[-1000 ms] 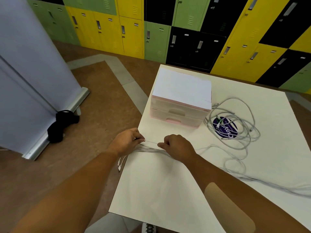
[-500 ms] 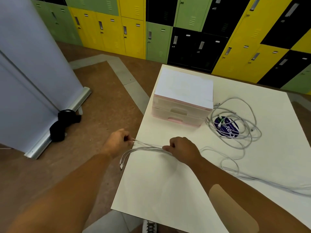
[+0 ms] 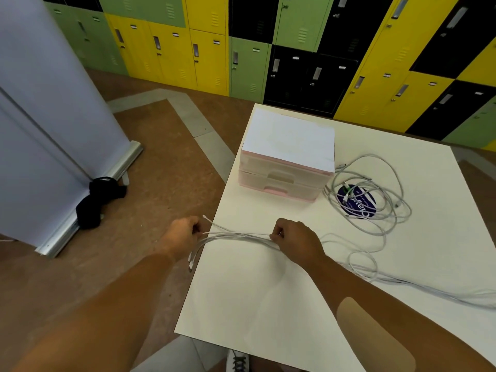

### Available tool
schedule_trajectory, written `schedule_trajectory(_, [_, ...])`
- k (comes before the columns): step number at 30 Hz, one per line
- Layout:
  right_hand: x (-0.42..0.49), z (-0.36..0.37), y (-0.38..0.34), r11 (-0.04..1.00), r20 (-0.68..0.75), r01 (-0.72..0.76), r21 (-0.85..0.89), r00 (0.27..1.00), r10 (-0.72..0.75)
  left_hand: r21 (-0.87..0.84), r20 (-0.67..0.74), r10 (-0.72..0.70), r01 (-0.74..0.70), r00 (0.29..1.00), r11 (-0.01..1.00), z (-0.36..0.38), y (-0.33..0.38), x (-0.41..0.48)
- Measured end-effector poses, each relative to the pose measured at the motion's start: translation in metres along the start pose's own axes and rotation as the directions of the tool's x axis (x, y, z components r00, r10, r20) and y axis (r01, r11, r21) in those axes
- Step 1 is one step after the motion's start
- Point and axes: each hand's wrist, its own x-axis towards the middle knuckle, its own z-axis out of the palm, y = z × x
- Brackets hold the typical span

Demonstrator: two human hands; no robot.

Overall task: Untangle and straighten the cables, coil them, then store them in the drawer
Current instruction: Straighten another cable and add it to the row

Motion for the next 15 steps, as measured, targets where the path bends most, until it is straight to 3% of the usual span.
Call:
schedule_trajectory(4, [0.0, -0.003, 0.001, 0.999, -0.016, 0.03, -0.038, 0.999, -0.03, 0.044, -0.072, 0.037, -0.034, 0.997, 0.998, -0.005, 0.002, 0.0])
schedule_trajectory(7, [0.002, -0.003, 0.0, 0.998, -0.014, 0.043, -0.036, 0.999, -0.044, 0.033, -0.125, 0.17, -0.167, 0.977, 0.985, -0.007, 0.024, 0.003])
schedule_trajectory(11, [0.002, -0.004, -0.006, 0.999, -0.012, 0.048, -0.006, 0.999, -0.048, -0.052, -0.022, 0.349, -0.35, 0.937, 0.935, 0.009, 0.068, 0.01])
schedule_trajectory(15, [0.0, -0.004, -0.01, 0.997, -0.016, 0.076, 0.012, 0.997, -0.076, 0.005, 0.099, 0.439, -0.441, 0.893, 0.897, 0.032, 0.1, 0.014])
